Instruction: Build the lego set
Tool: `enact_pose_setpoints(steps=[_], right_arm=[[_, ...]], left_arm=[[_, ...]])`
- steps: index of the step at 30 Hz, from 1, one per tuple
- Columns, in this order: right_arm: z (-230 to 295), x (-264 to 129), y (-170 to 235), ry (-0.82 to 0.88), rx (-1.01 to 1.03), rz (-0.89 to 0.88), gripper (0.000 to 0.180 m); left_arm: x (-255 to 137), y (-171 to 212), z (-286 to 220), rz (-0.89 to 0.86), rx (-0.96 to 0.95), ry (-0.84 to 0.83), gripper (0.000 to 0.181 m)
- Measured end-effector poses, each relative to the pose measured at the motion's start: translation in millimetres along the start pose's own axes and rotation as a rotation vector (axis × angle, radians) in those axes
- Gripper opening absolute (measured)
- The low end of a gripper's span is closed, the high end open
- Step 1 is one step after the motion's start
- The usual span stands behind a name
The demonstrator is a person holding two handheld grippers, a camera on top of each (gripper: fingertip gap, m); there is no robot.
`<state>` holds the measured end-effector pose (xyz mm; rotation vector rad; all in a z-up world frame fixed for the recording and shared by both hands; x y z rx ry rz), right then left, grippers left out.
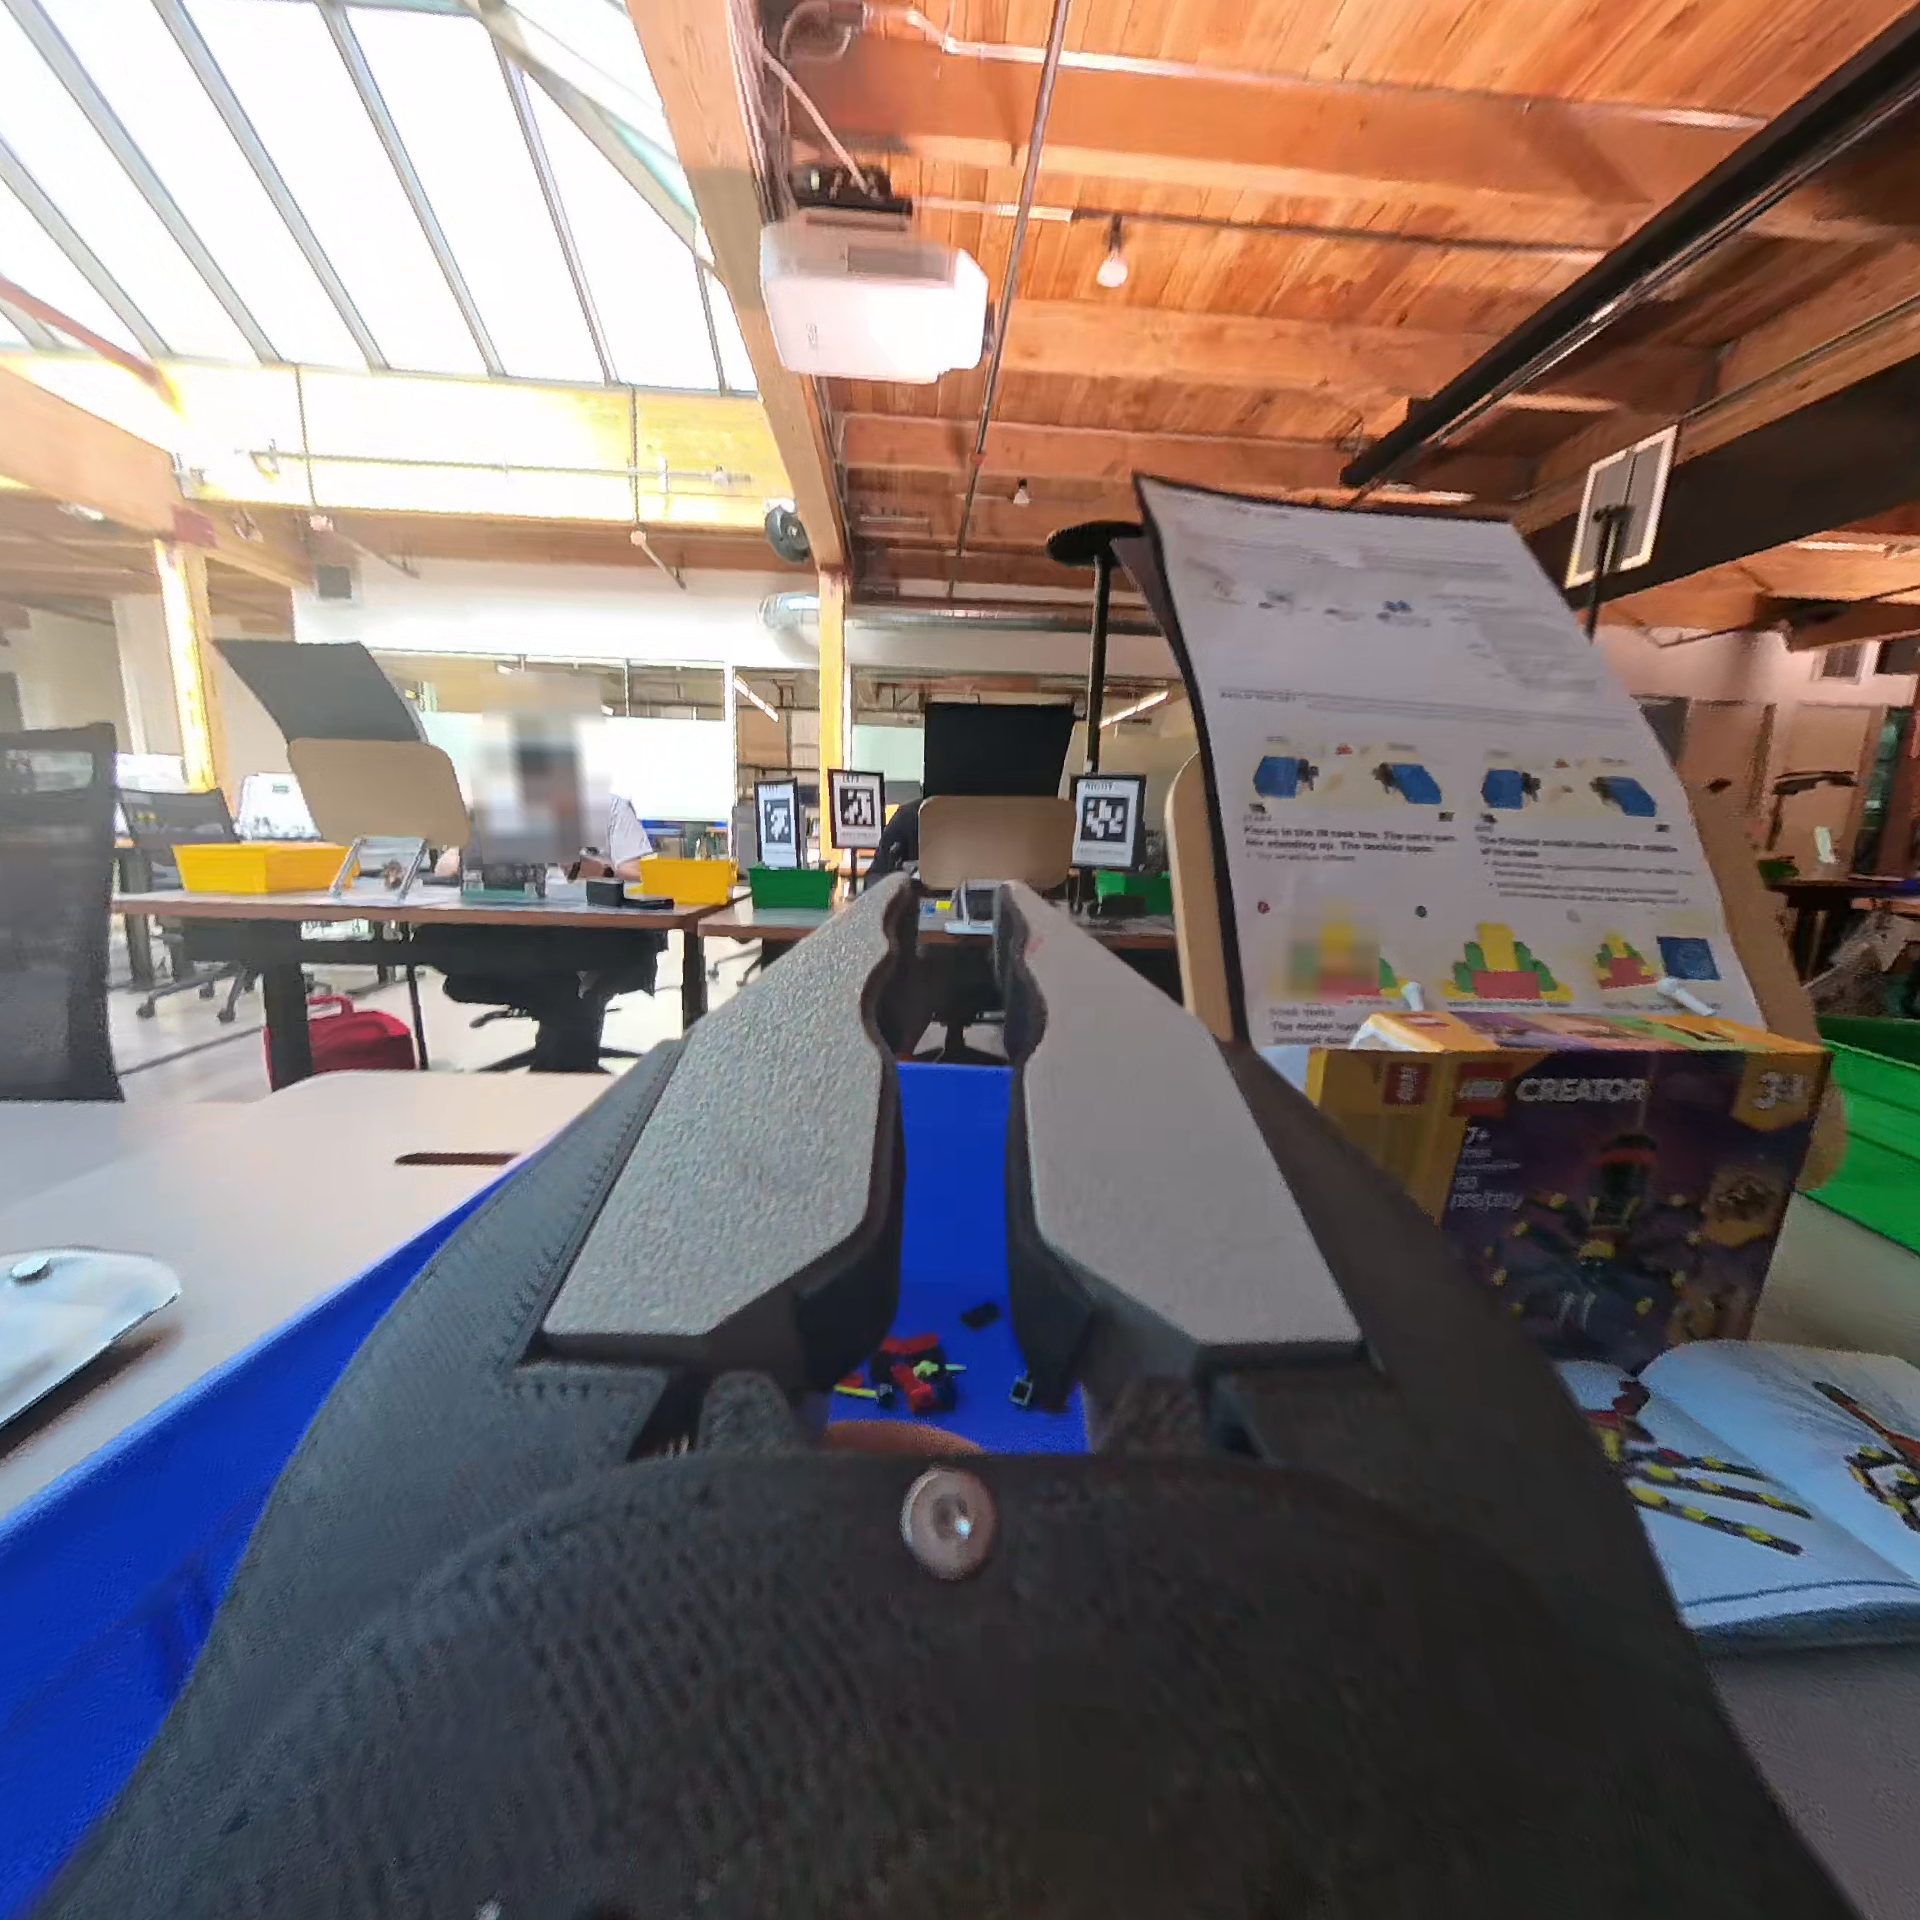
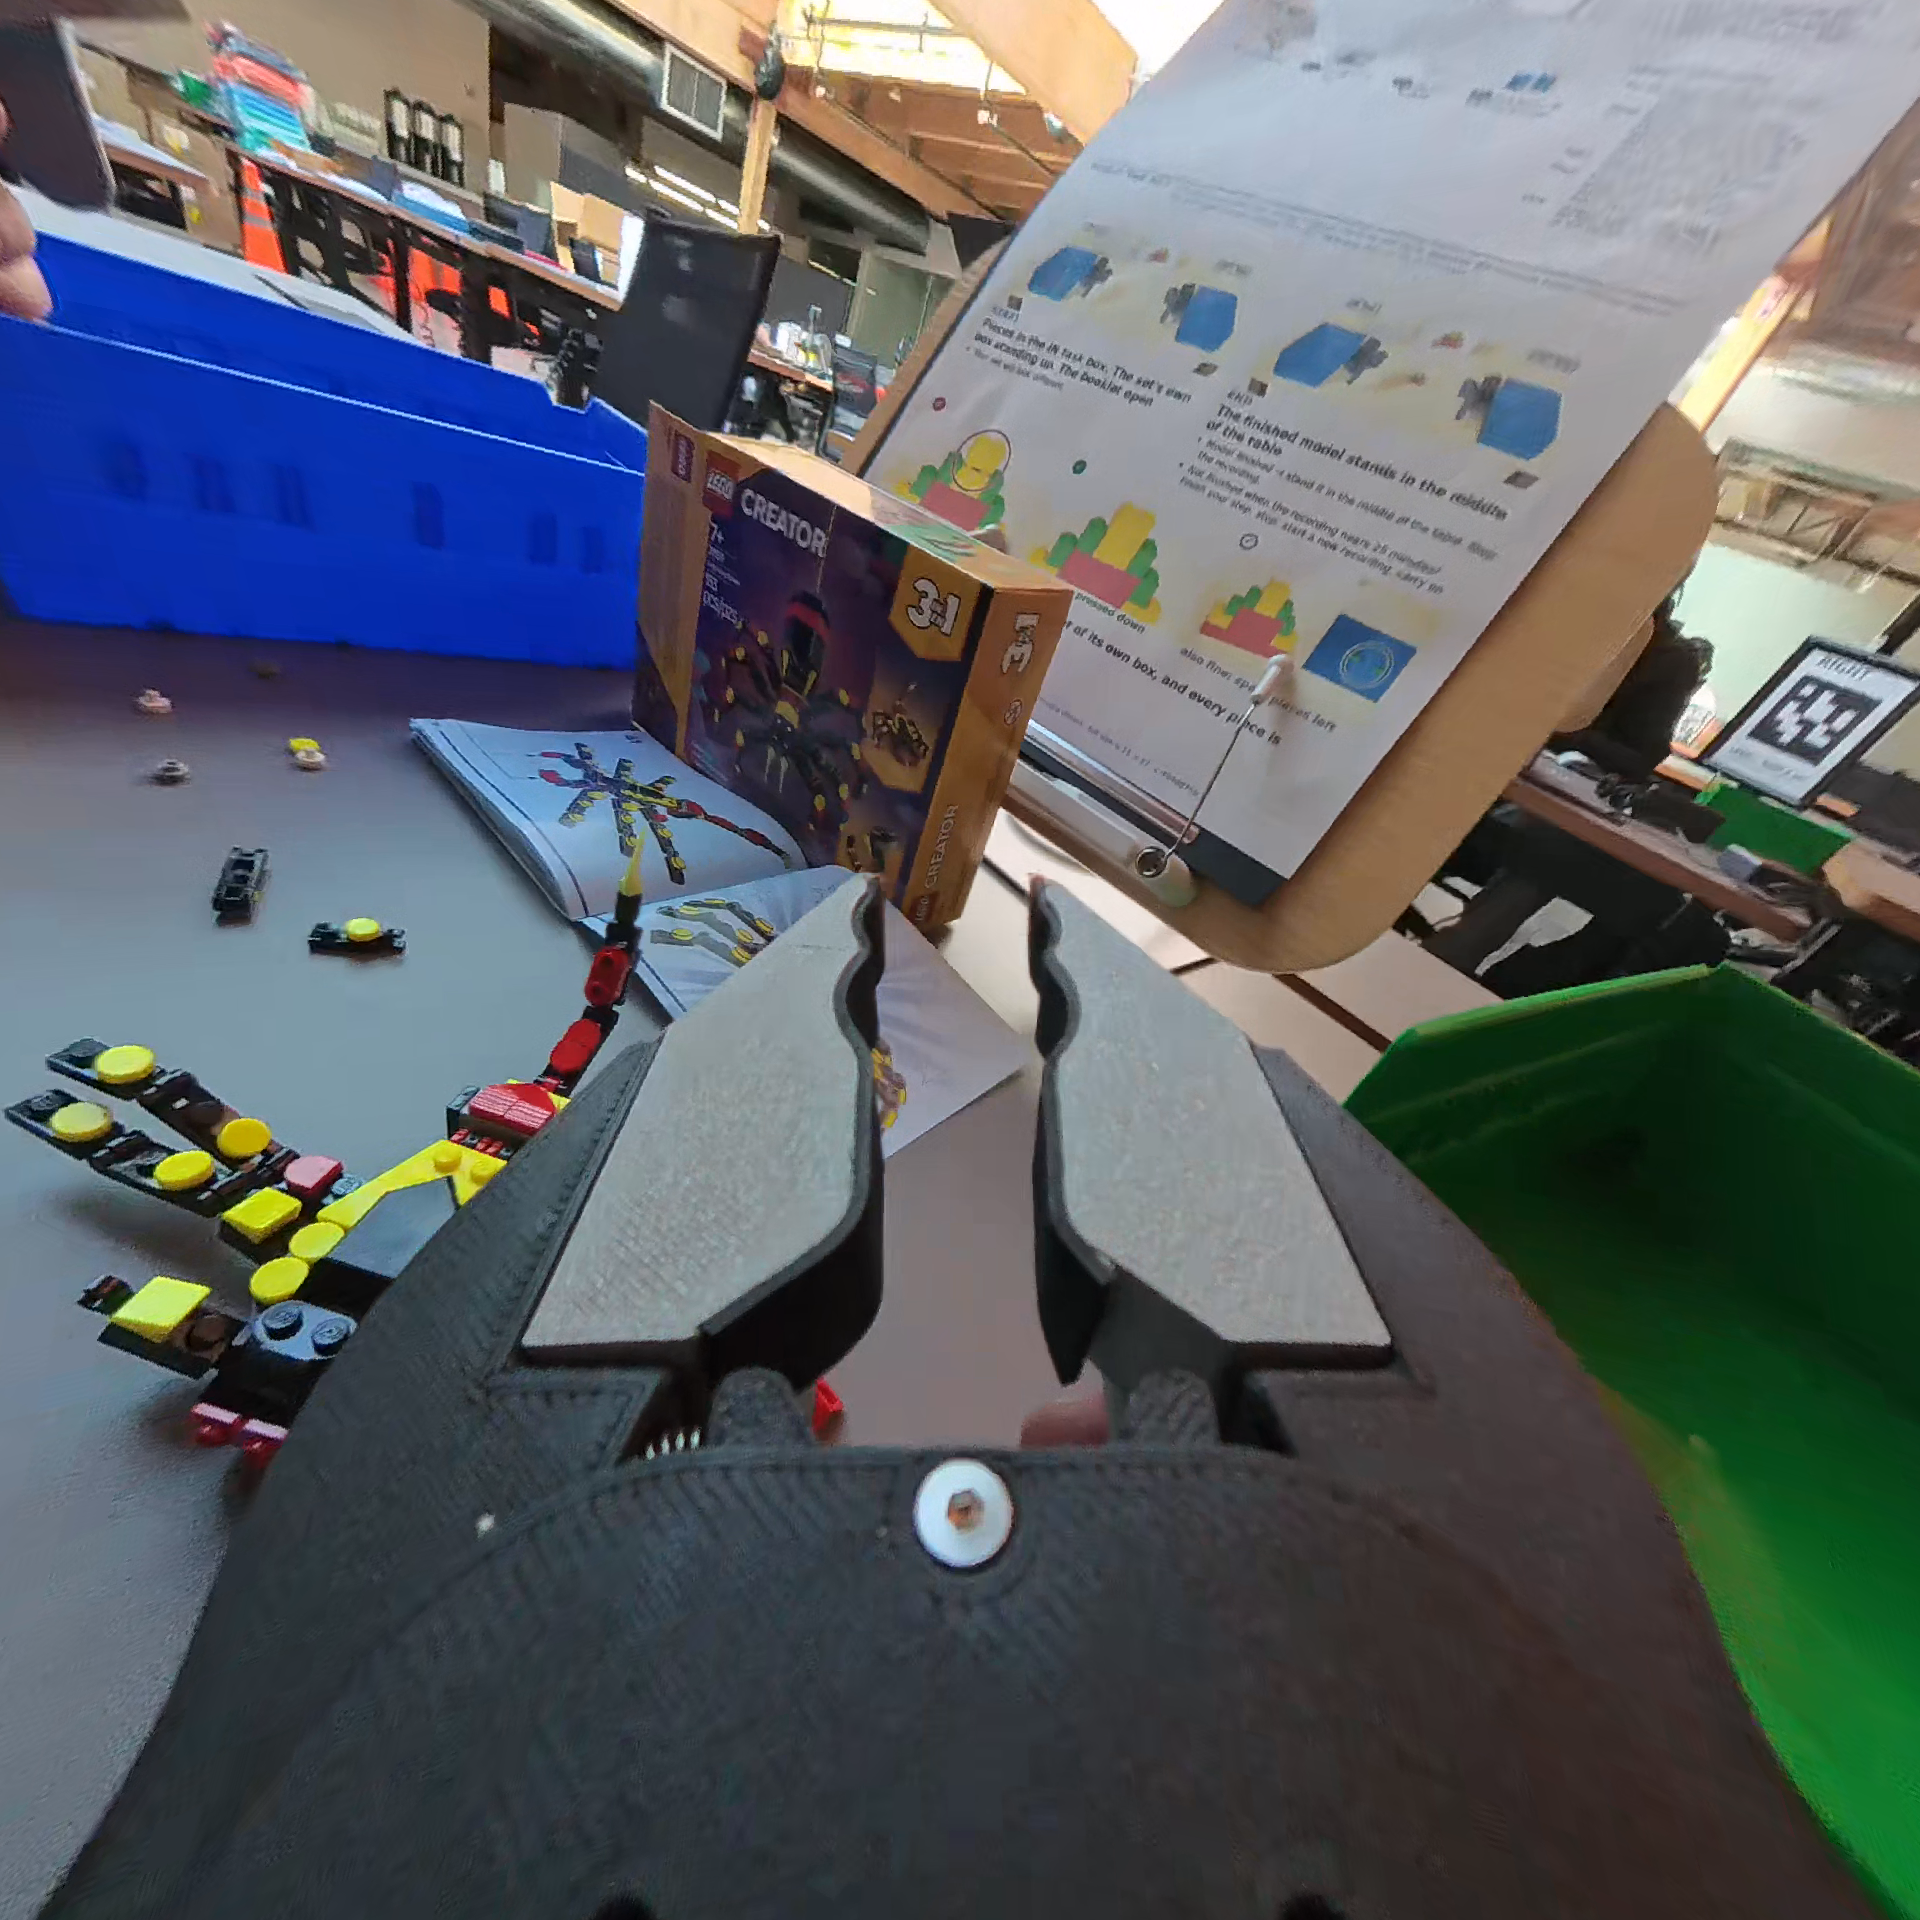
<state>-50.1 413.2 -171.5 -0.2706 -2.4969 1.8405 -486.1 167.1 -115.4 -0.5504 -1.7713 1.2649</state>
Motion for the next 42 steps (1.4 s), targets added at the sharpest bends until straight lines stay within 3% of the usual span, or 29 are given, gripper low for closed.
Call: enact_pose_setpoints(steps=[2, 7, 14, 19, 28, 31, 33, 39, 42], right_arm=[[5, 0, -2, -0.015, -0.024, 0.002, 0.021], [10, 6, -2, -0.092, 0.002, 0.016, 0.022], [18, 8, -7, -0.174, 0.002, -0.044, 0.015], [22, 12, -7, -0.208, -0.018, -0.042, 0.014], [24, 16, -7, -0.192, -0.031, -0.02, 0.015], [26, 22, -4, -0.211, -0.029, 0.005, 0.021], [26, 22, -4, -0.284, 0.022, -0.002, 0.017], [17, 5, -3, -0.162, 0.007, -0.033, 0.015], [20, 4, -5, -0.203, 0.029, -0.071, 0.019]], left_arm=[[-10, -6, -2, -0.034, -0.007, 0.016, 0.0], [-17, -13, -2, -0.023, -0.059, 0.039, 0.003], [-18, -17, -9, -0.026, 0.061, 0.045, 0.0], [-14, -8, -16, 0.04, 0.036, 0.088, 0.0], [-18, -7, -11, -0.034, 0.129, 0.02, 0.001], [-29, -15, -7, -0.158, 0.147, -0.022, 0.0], [-39, -19, -6, -0.219, 0.118, -0.031, 0.0], [-64, -12, -12, -0.2, 0.232, -0.111, 0.0], [-71, -14, -15, -0.184, 0.222, -0.09, 0.0]])
Point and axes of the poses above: each gripper's, where its closed fingertips meet, x out along the fingers, y out of its underside, z = x × y across the jaws, the point moved 10 cm from there along -x, back along the fingers, and after that the axes turned 12 degrees about -y, right-handed, at the moved point
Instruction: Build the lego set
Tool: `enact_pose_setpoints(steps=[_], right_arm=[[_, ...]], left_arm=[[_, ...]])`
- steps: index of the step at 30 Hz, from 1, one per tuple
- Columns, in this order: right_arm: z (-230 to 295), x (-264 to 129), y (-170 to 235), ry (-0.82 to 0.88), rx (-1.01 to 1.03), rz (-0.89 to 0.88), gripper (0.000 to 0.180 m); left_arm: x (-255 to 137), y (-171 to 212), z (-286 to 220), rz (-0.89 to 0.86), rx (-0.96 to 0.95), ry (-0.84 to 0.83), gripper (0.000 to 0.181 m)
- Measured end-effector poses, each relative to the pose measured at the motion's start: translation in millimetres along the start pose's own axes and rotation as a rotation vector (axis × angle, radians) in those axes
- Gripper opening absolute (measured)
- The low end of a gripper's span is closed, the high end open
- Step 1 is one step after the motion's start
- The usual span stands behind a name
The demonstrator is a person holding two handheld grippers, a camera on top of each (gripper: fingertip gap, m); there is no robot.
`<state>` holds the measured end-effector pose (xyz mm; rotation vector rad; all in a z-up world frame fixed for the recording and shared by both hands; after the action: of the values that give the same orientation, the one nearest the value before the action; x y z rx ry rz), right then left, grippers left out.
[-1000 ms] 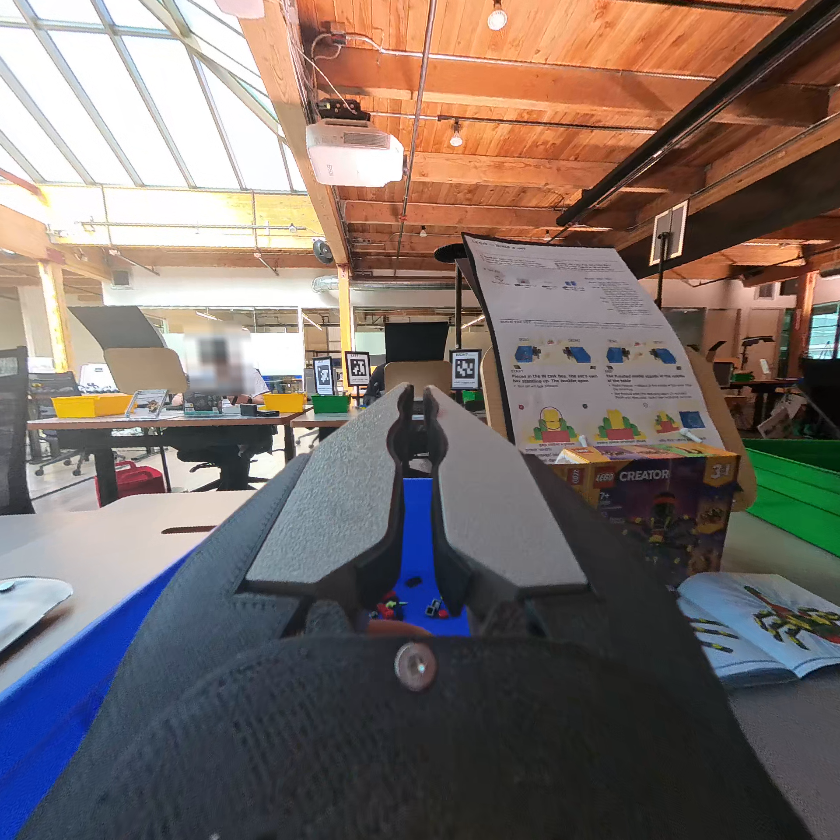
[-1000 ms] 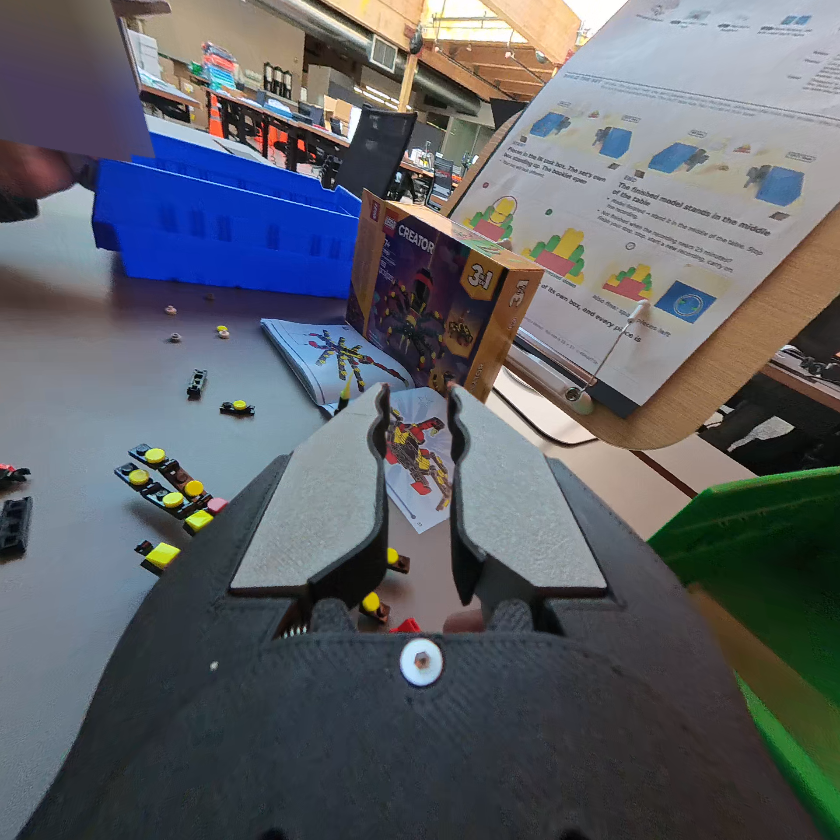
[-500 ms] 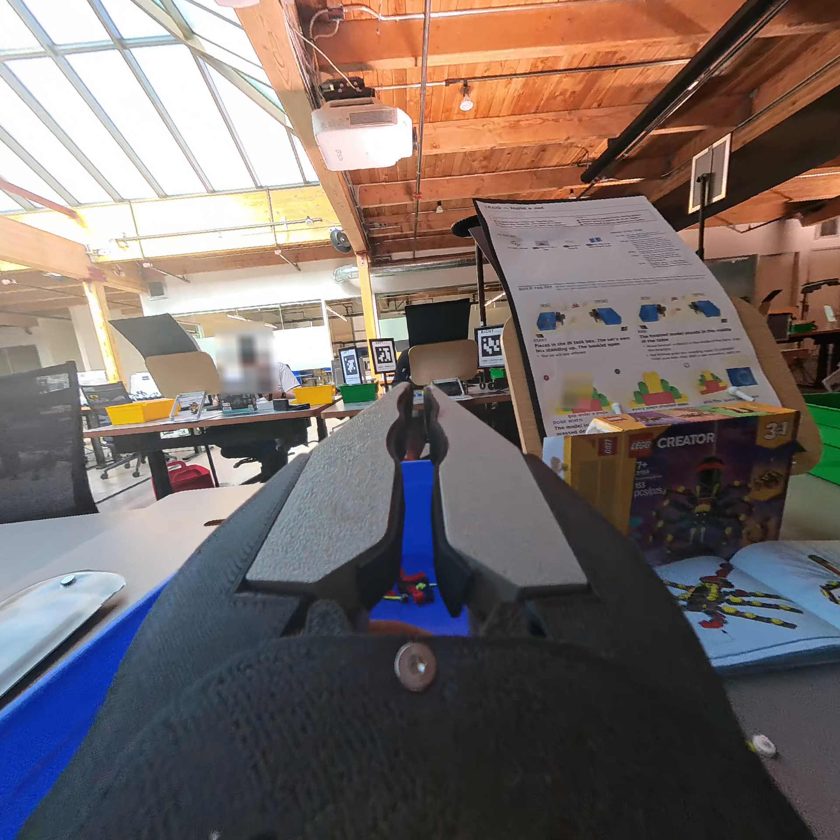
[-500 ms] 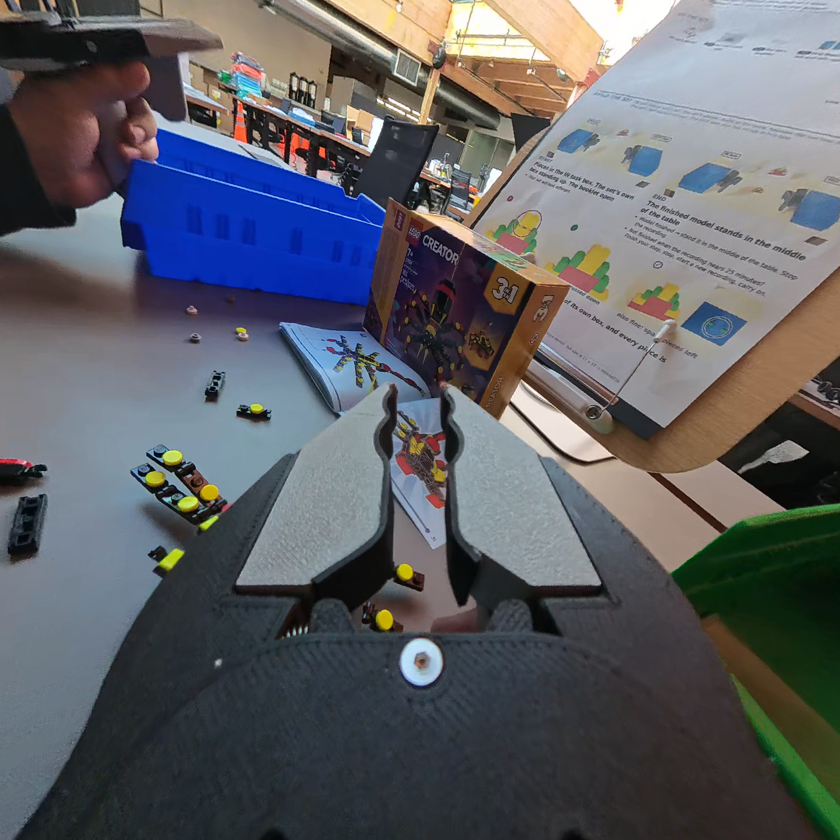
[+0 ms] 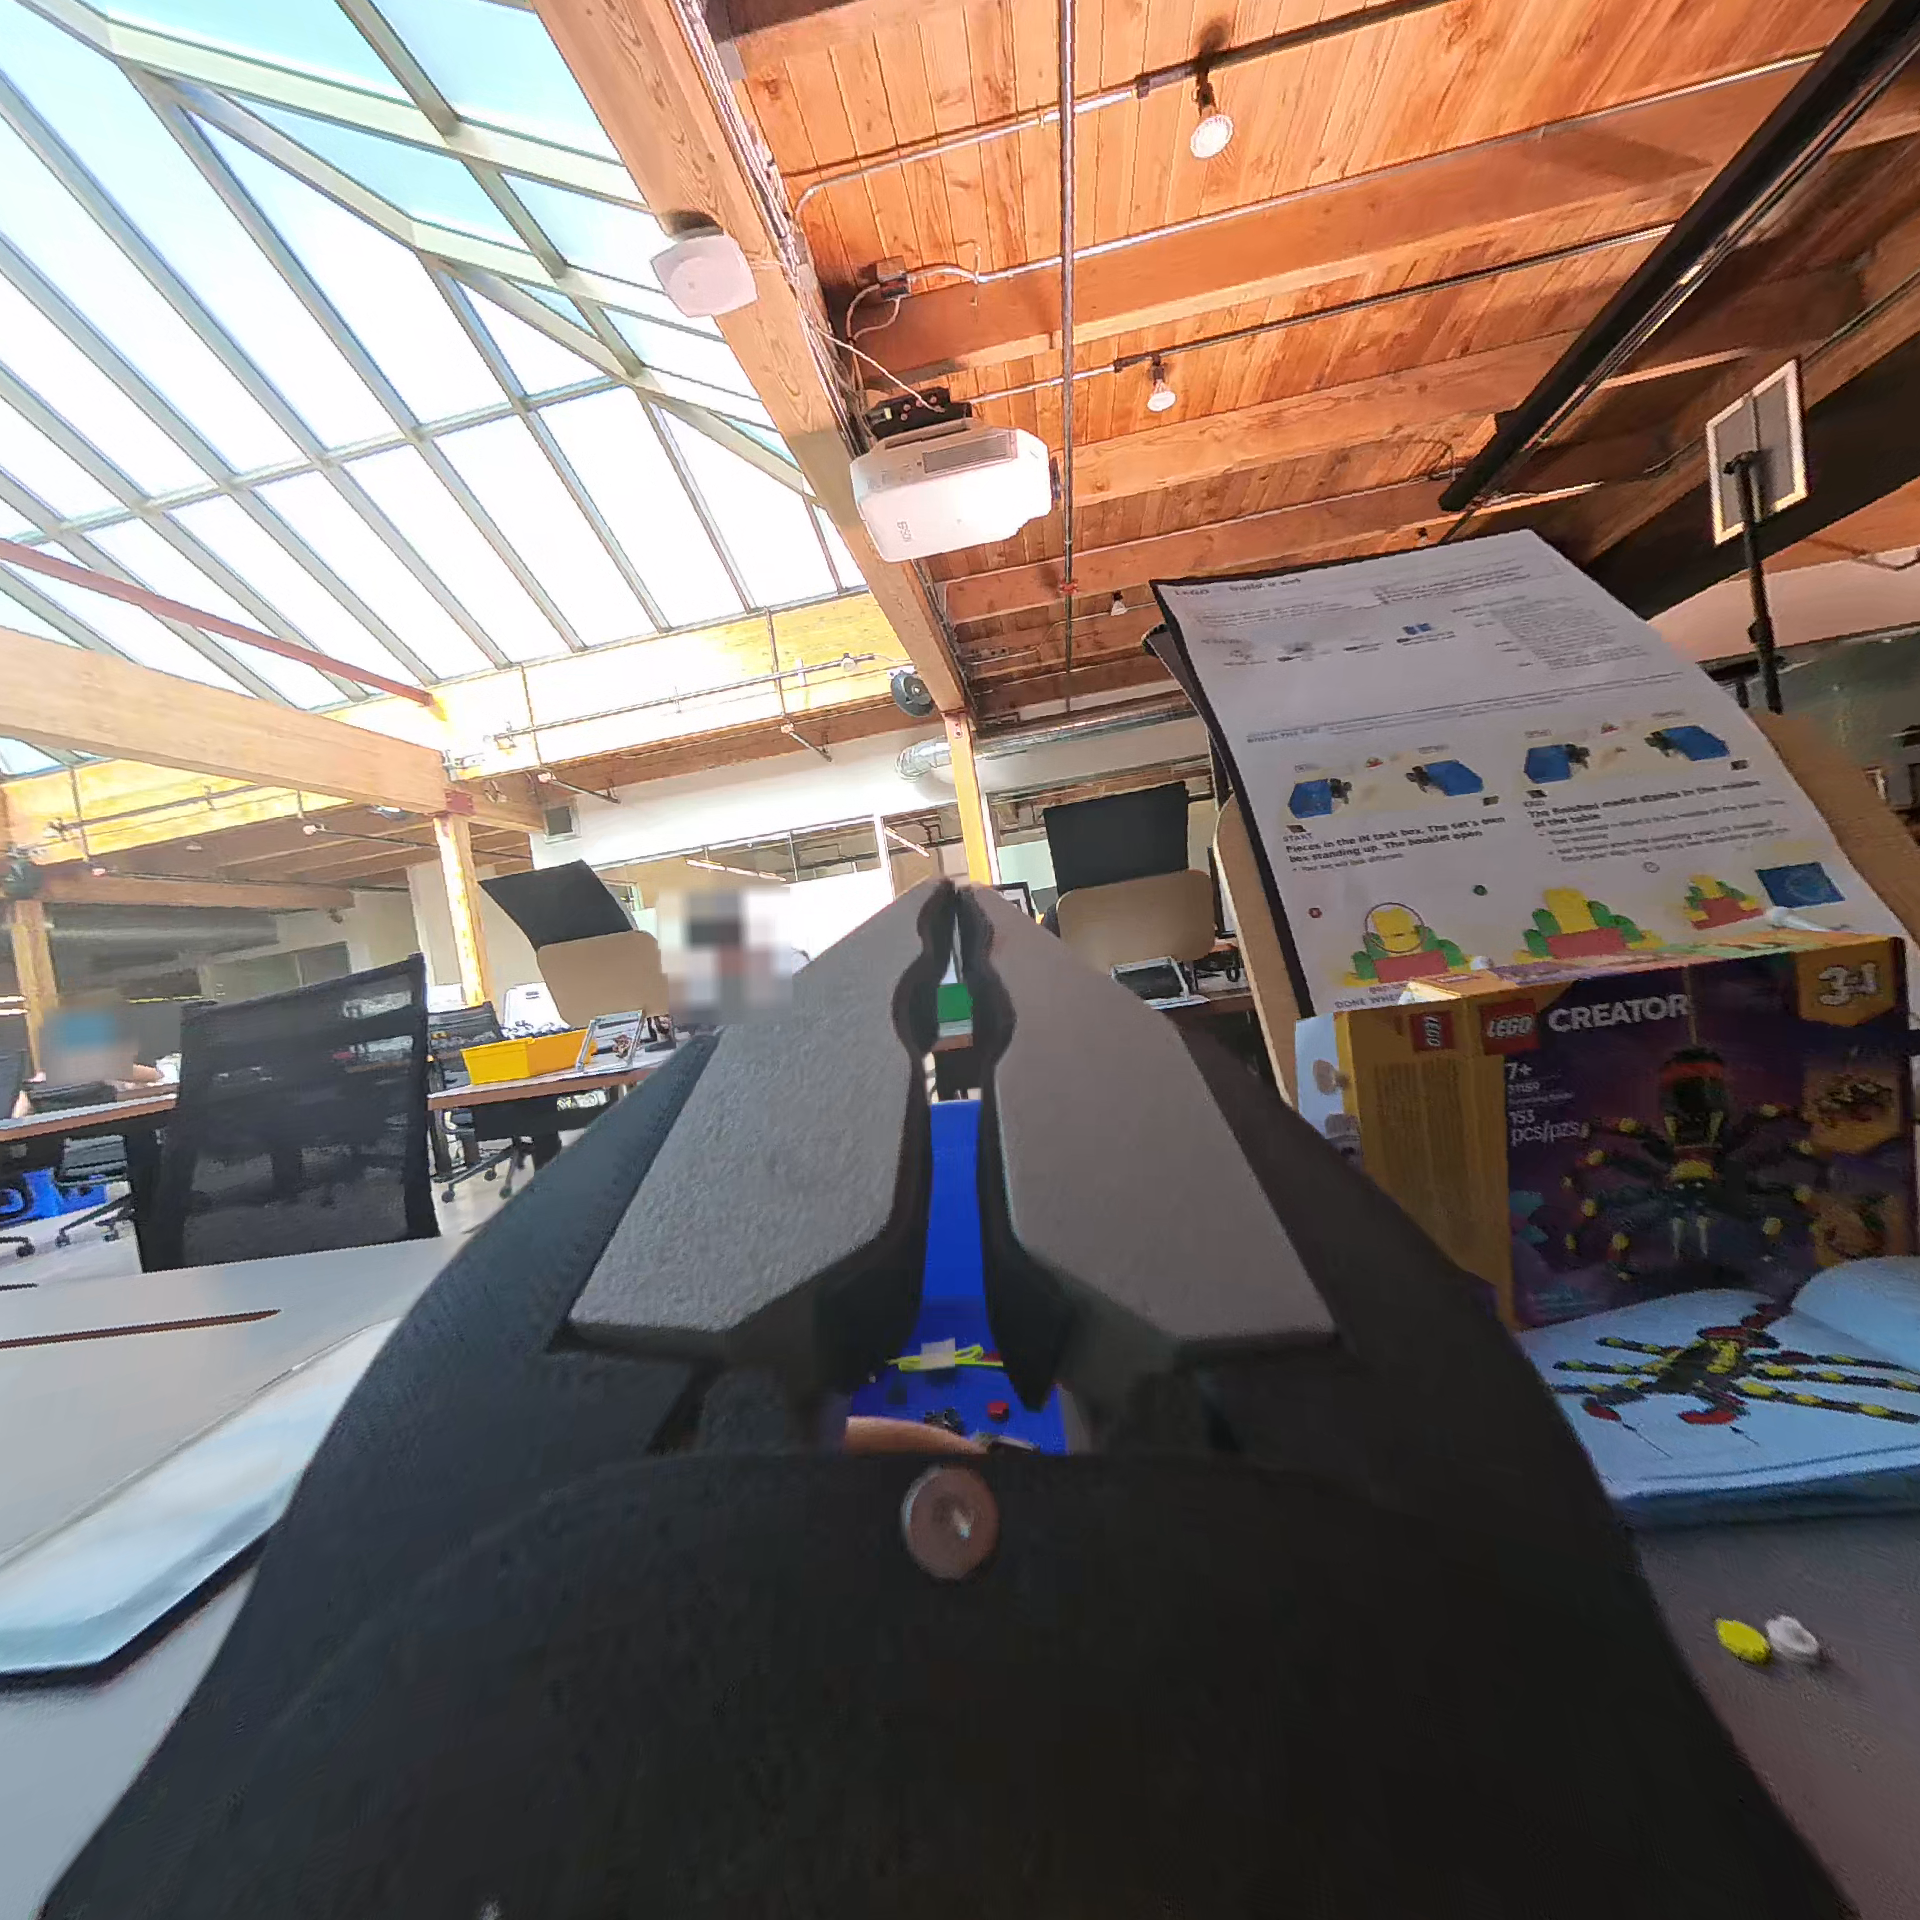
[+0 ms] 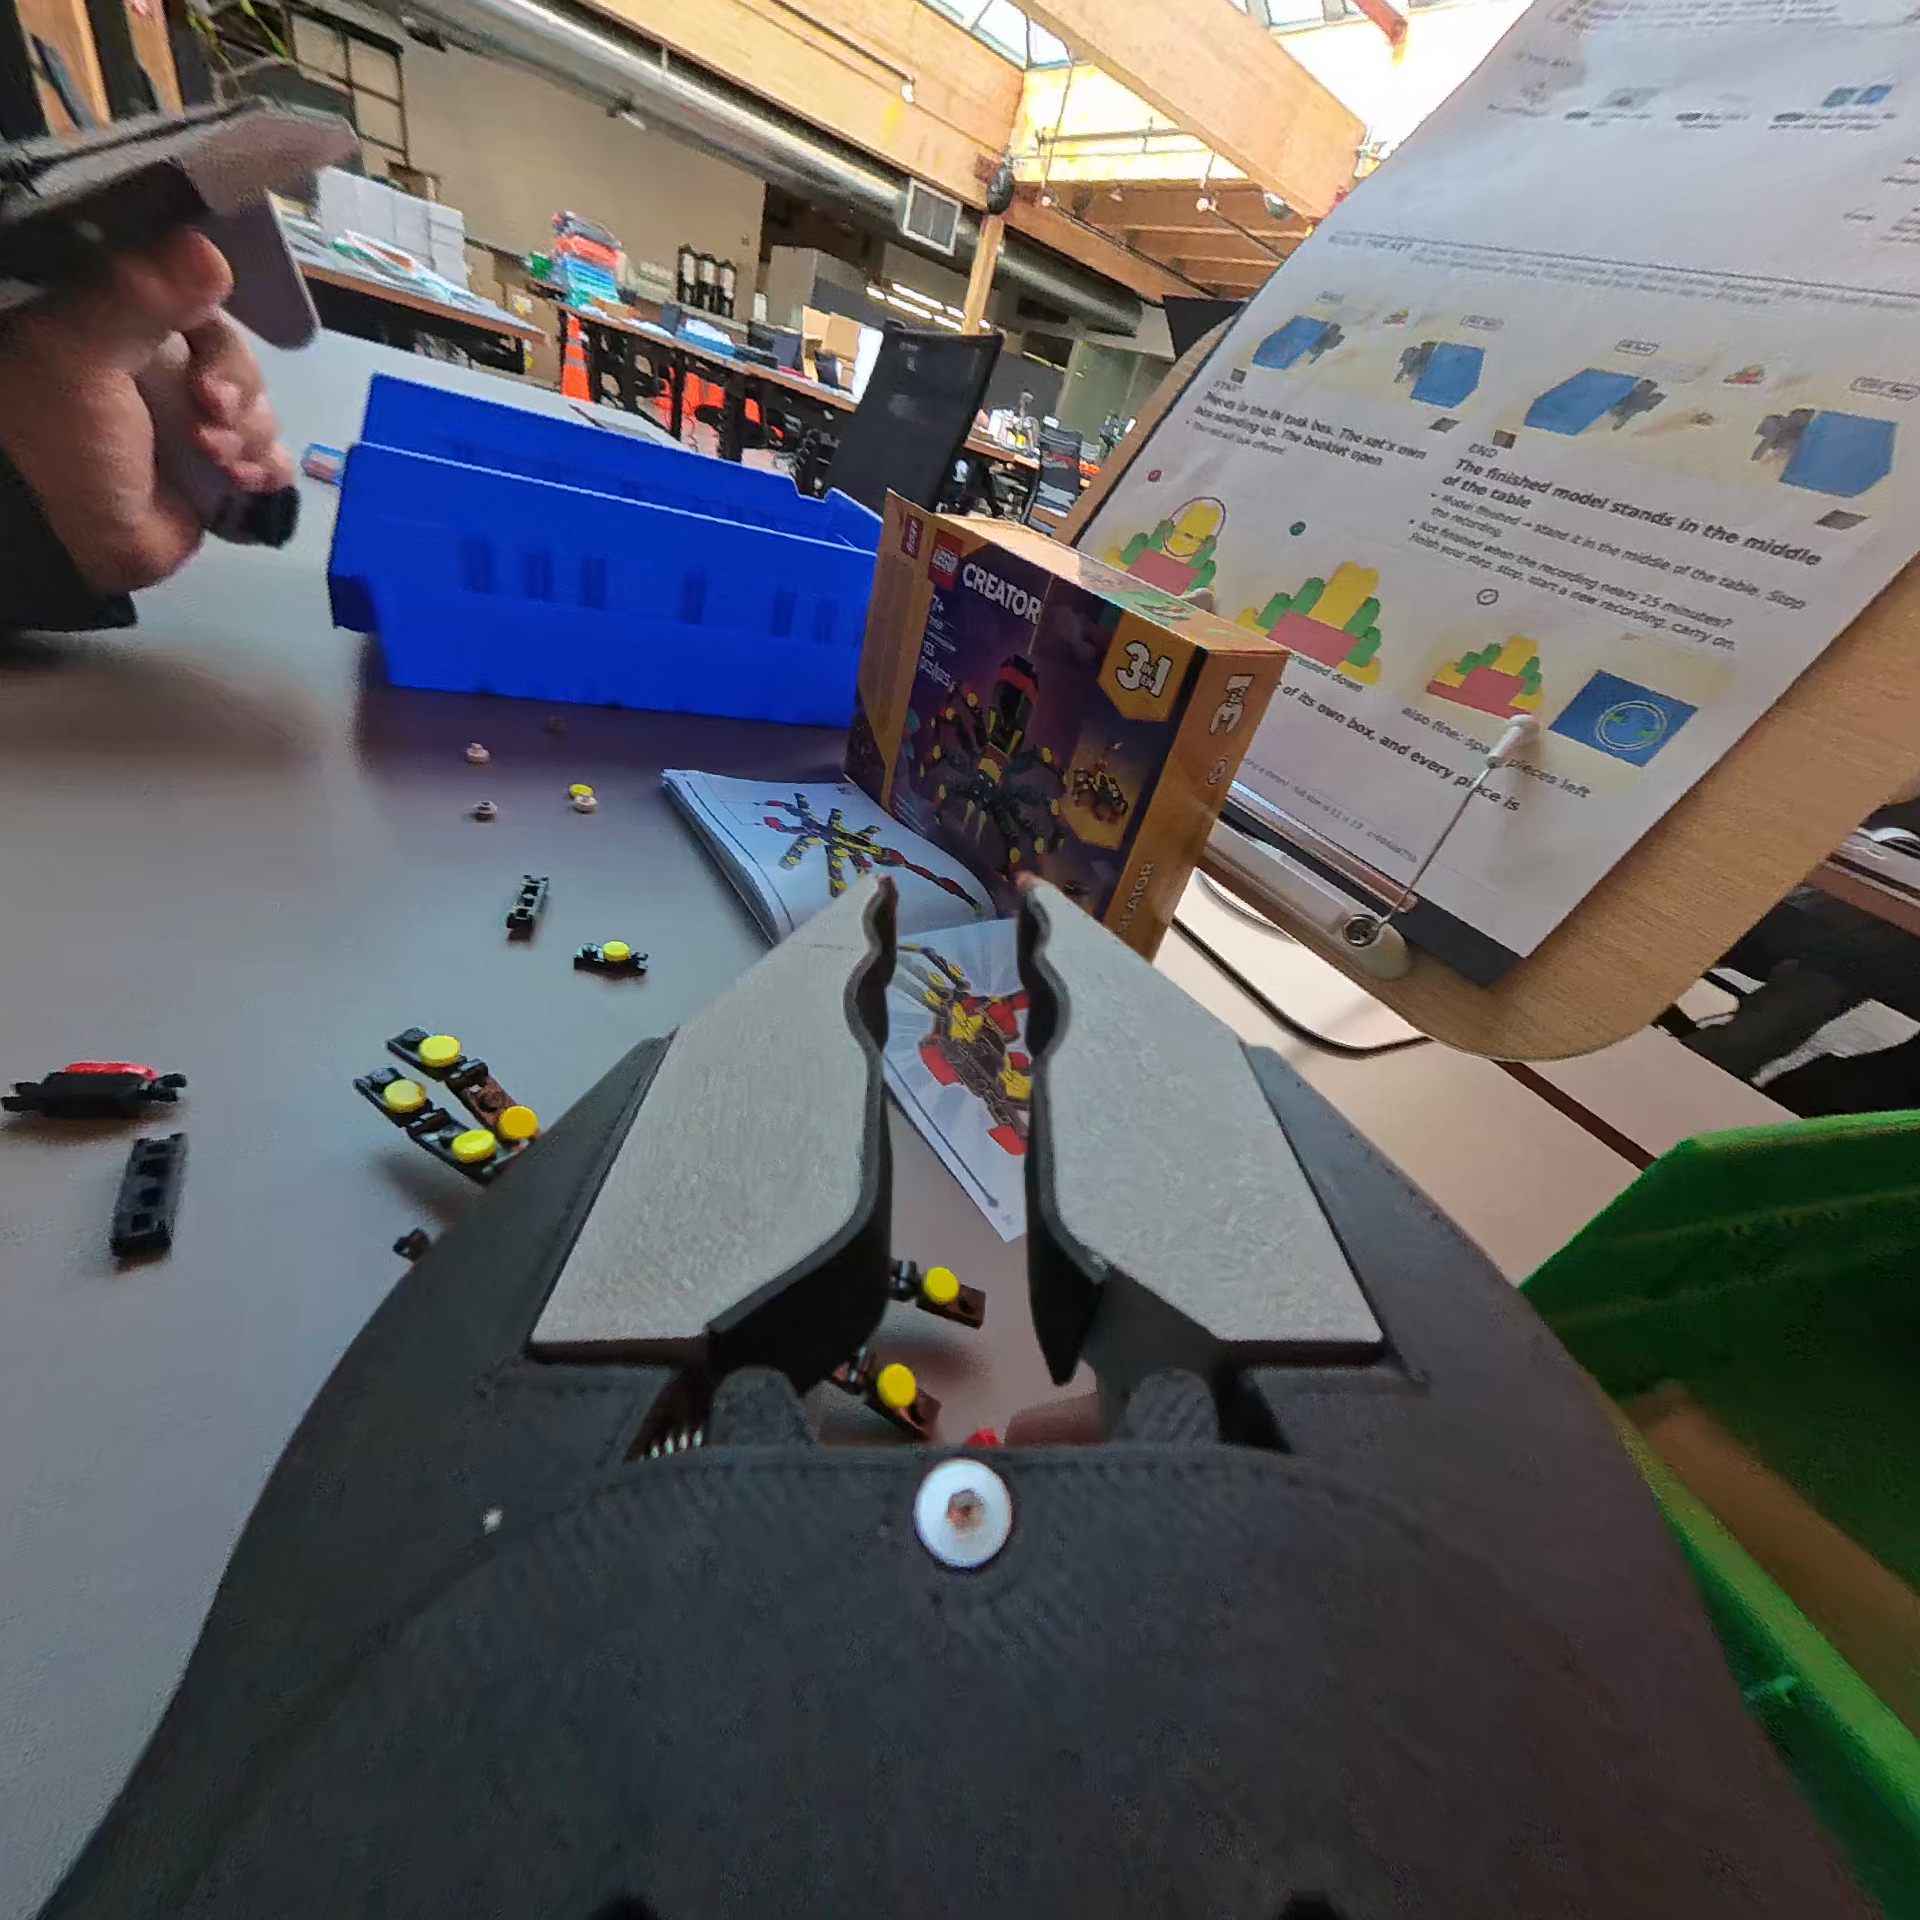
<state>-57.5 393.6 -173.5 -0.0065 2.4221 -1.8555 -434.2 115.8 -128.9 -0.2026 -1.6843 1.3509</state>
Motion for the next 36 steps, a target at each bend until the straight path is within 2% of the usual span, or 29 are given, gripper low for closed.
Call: enact_pose_setpoints(steps=[11, 13, 15, 18, 21, 24, 27, 32, 36], right_arm=[[3, 5, -2, -0.12, 0.067, -0.081, 0.024], [4, 4, -3, -0.161, 0.097, -0.126, 0.025], [3, 3, -3, -0.176, 0.116, -0.142, 0.026], [-1, 3, -2, -0.194, 0.156, -0.162, 0.027], [-6, 1, -1, -0.198, 0.204, -0.187, 0.027], [-11, 0, 1, -0.194, 0.248, -0.206, 0.027], [-14, -2, 2, -0.183, 0.262, -0.216, 0.028], [-16, -3, 2, -0.167, 0.266, -0.215, 0.029], [-15, -4, 2, -0.171, 0.258, -0.219, 0.029]], left_arm=[[15, 13, -1, 0.255, -0.073, 0.132, 0.0], [26, 17, -2, 0.368, -0.1, 0.196, 0.002], [43, 18, -3, 0.502, -0.065, 0.347, 0.01], [79, 17, 1, 0.553, 0.086, 0.506, 0.007], [124, 37, -2, 0.78, 0.234, 0.723, 0.01], [155, 67, -10, 0.941, 0.519, 0.872, 0.012], [173, 101, -19, 1.08, 0.746, 1.003, 0.022], [182, 149, -33, 1.195, 0.999, 1.151, 0.024], [178, 171, -34, 1.309, 1.125, 1.223, 0.031]])
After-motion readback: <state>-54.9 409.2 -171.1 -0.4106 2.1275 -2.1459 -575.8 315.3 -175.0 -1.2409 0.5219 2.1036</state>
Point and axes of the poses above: each gripper's, where its closed fingertips meet, x out along the fingers, y out of its underside, z = x × y across the jaws, the point moved 10 cm from there along -x, back along the fingers, and after that the axes turned 12 degrees about -y, right-handed, at the moved point
